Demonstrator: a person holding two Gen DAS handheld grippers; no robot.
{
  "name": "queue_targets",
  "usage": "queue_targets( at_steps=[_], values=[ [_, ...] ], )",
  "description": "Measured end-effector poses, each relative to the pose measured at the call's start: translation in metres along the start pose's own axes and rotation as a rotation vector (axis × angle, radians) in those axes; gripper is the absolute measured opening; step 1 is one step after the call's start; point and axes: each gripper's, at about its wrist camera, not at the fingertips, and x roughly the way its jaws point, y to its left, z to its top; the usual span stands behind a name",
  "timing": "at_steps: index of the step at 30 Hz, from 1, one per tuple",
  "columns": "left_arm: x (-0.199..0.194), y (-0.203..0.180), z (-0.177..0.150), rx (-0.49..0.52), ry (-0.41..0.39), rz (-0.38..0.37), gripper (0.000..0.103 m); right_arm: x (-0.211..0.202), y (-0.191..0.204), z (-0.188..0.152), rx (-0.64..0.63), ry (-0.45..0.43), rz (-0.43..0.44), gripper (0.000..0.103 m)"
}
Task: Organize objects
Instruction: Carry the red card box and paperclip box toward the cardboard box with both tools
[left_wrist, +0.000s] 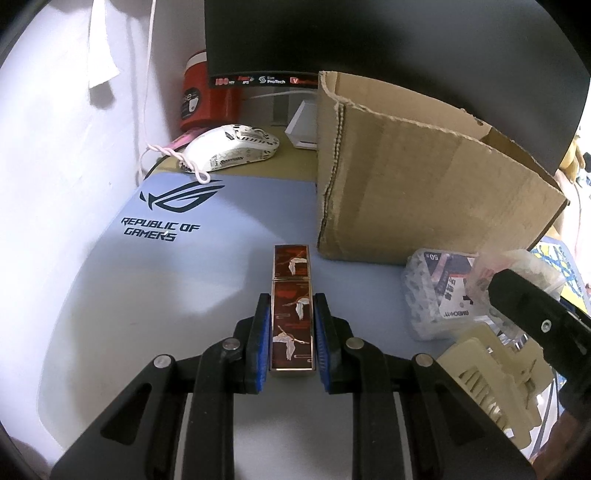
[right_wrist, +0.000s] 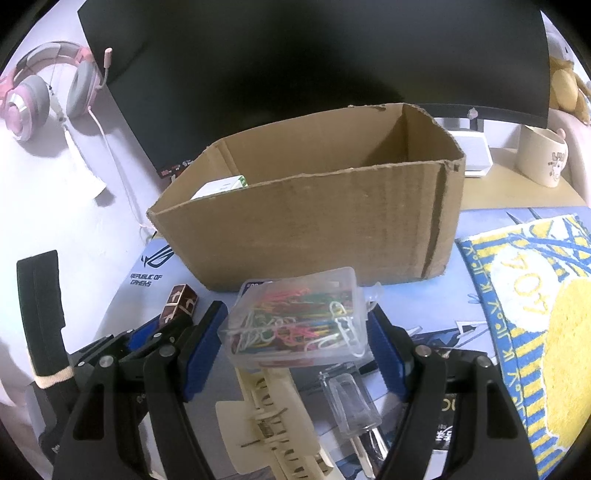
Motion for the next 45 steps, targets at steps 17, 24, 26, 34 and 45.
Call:
queue_targets(
  at_steps=[17,24,26,34,45],
  values=[
    [-0.022,0.019,0.004,-0.098,-0.085,0.018,0.020,-0.004,0.001,0.001,-0.046,-0.005,-0.012,0.079],
    [-0.027,0.019,0.004,-0.098,-0.095,0.043,0.020,-0.008,-0.004,0.002,-0.048,-0.009,-0.008,0.079],
    [-0.030,0.019,0.003,-0.101,-0.101,0.046,0.020,-0.012,-0.005,0.004,-0.034,-0.022,-0.002,0.079],
    [-0.047,0.015,0.003,-0.094,-0.138,0.076,0.020,-0.023,-0.012,0.011,-0.002,-0.055,0.013,0.079],
    [-0.081,0.002,0.012,-0.078,-0.204,0.054,0.020,-0.038,-0.027,0.018,0.056,-0.089,0.017,0.079]
  ],
)
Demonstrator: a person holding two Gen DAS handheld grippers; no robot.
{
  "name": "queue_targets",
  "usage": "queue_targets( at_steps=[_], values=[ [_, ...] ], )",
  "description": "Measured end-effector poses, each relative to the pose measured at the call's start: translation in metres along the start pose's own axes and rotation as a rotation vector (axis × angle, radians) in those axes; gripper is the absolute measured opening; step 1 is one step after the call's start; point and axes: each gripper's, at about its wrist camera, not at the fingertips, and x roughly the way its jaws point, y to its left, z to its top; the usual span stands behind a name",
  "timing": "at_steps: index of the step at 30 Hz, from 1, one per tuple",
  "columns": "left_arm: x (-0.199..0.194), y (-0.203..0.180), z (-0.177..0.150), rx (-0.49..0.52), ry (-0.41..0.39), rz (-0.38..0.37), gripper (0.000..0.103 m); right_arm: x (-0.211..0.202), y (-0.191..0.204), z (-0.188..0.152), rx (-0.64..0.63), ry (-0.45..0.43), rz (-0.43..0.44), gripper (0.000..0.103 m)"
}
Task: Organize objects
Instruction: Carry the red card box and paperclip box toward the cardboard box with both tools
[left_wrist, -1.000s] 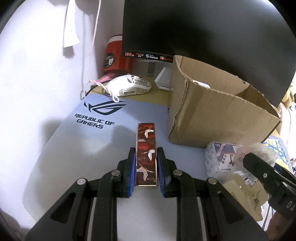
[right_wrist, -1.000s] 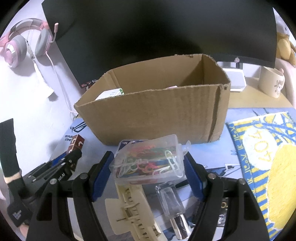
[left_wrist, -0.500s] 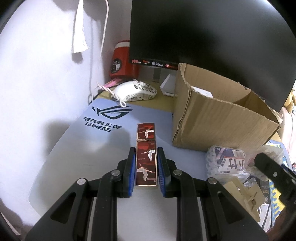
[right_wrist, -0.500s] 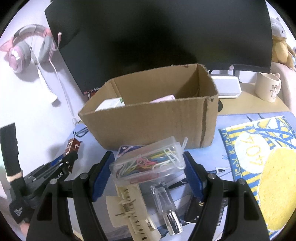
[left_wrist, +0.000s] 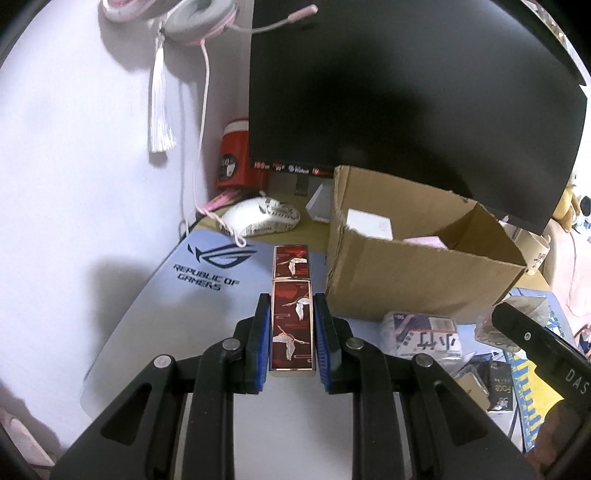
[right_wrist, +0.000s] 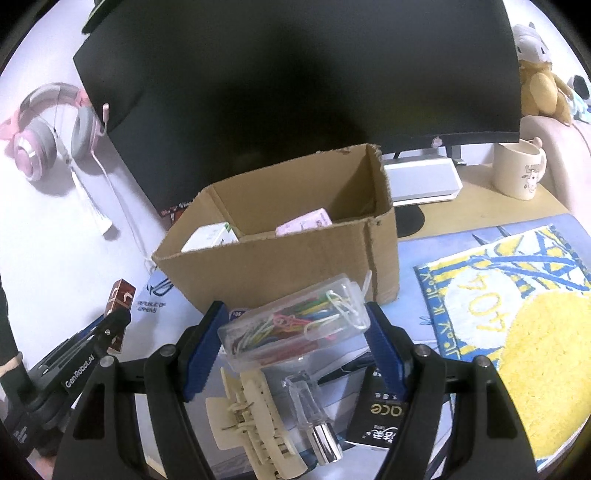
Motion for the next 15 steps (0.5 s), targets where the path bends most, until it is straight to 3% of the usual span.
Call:
queue_targets(
  at_steps=[15],
  values=[
    [-0.033,-0.032,0.035,0.010,-0.071,-0.065,0.020,-0.023,-0.008,0.012,0.054,-0.068,0.018,0.078]
  ],
)
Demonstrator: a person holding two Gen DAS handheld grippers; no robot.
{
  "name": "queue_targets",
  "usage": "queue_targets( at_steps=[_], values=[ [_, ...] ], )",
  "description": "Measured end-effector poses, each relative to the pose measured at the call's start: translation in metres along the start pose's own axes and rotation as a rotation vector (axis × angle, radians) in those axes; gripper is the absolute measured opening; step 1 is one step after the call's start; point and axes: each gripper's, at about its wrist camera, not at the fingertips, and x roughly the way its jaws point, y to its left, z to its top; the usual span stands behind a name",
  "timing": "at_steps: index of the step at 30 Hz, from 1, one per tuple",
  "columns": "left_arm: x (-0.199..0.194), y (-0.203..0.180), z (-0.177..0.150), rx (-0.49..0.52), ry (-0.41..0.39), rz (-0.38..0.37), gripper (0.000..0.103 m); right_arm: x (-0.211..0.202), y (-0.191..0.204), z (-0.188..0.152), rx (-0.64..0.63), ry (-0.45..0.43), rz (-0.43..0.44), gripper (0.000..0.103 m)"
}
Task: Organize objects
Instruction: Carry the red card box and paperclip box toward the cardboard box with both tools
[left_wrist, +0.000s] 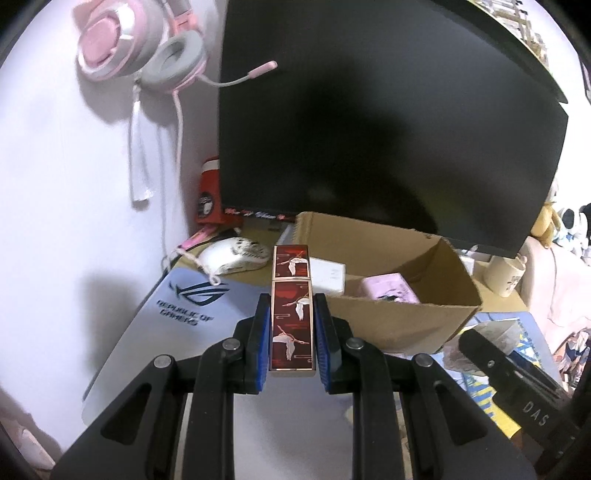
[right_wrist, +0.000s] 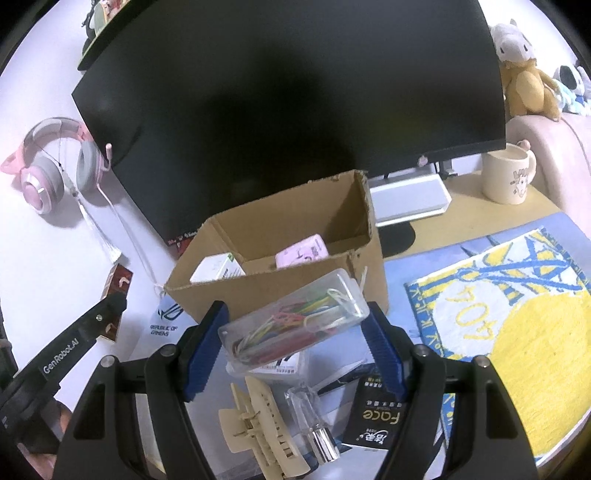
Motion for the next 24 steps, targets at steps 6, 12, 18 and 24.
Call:
queue_targets(
  at_steps=[6,12,18,24],
  values=[
    [0.003,-0.021,0.007,0.040,-0.006,-0.004,0.020,-0.009,-0.003,0.012,0.017,-0.041,0.015,0.078],
    [0.013,-0.027,0.018,0.027,0.014,-0.026,0.020,-0.008,-0.003,0.025,0.007,-0.027,0.043,0.035],
    [0.030,-0.026,0.029,0.000,0.037,-0.021,0.020,0.017,-0.002,0.032,-0.040,-0.032,0.019,0.021],
    [0.048,-0.024,0.023,-0.007,0.066,0.000,0.020,0.043,-0.025,0.027,-0.021,0.045,0.000,0.016]
  ],
)
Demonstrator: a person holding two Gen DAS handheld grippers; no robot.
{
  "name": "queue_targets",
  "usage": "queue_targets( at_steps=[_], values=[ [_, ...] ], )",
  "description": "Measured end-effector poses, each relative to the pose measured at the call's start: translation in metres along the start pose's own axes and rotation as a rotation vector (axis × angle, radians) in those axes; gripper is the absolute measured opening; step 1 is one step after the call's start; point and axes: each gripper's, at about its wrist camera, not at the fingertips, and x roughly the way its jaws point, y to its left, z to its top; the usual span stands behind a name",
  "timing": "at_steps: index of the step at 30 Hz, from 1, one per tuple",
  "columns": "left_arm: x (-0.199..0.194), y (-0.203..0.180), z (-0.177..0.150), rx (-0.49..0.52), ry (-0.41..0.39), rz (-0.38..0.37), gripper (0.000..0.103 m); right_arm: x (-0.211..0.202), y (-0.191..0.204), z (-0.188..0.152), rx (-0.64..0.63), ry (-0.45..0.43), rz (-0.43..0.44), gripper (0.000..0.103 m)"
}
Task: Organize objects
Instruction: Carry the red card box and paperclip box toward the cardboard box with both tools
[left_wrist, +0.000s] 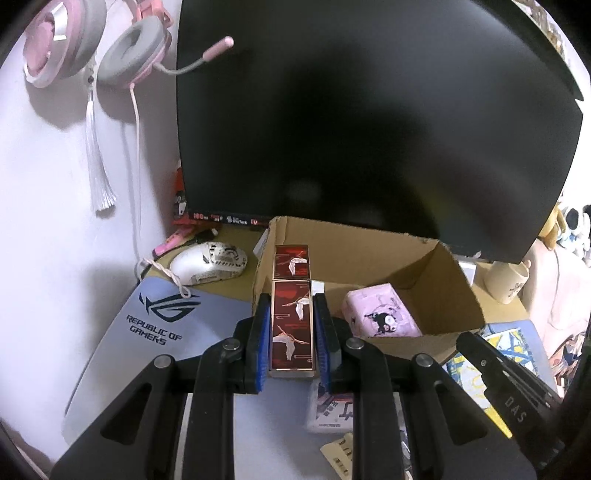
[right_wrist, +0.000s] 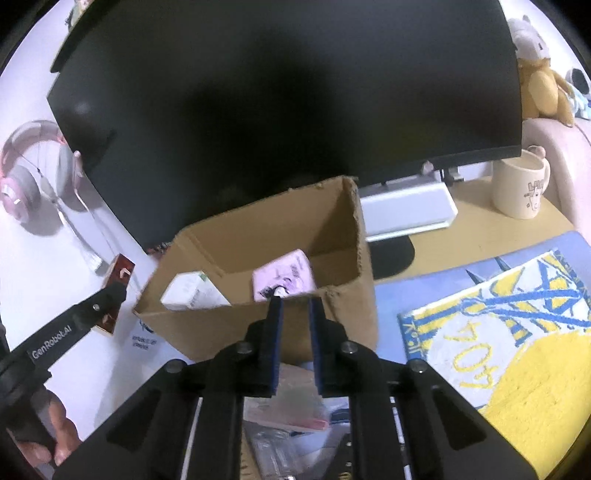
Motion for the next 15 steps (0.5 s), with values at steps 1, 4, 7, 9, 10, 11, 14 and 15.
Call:
queue_targets(
  at_steps=[1,4,7,9,10,11,14,15],
  values=[
    [0.002,0.001,0.000,-0.003,0.005,-0.009,0.020,-0.002,-0.001,0.001,-0.005,0.004,0.002,0.016],
    [0.002,0.003,0.001,-0.012,0.008,-0.023,0.020,-0.008,0.001,-0.001,-0.041,0.026,-0.009,0.031],
    [-0.001,0.004,0.002,-0.016,0.001,-0.014,0.020,-0.016,-0.002,-0.005,-0.026,0.026,0.005,0.071],
    [-0.004,0.004,0.001,-0.012,-0.004,-0.015,0.020,-0.014,-0.007,-0.009,0.015,0.058,0.037,0.077],
    [-0.005,0.005,0.001,-0.014,-0.006,-0.016,0.020,-0.012,-0.009,-0.011,0.032,0.076,0.047,0.077],
    [-0.006,0.005,0.002,-0.017,-0.008,-0.015,0.020,-0.008,-0.011,-0.013,0.048,0.095,0.052,0.077],
    [-0.011,0.006,0.002,-0.018,-0.013,-0.016,0.020,0.005,-0.014,-0.021,0.072,0.164,0.073,0.079],
    [-0.012,0.006,0.002,-0.018,-0.016,-0.017,0.020,0.011,-0.014,-0.024,0.080,0.191,0.080,0.079]
  ],
)
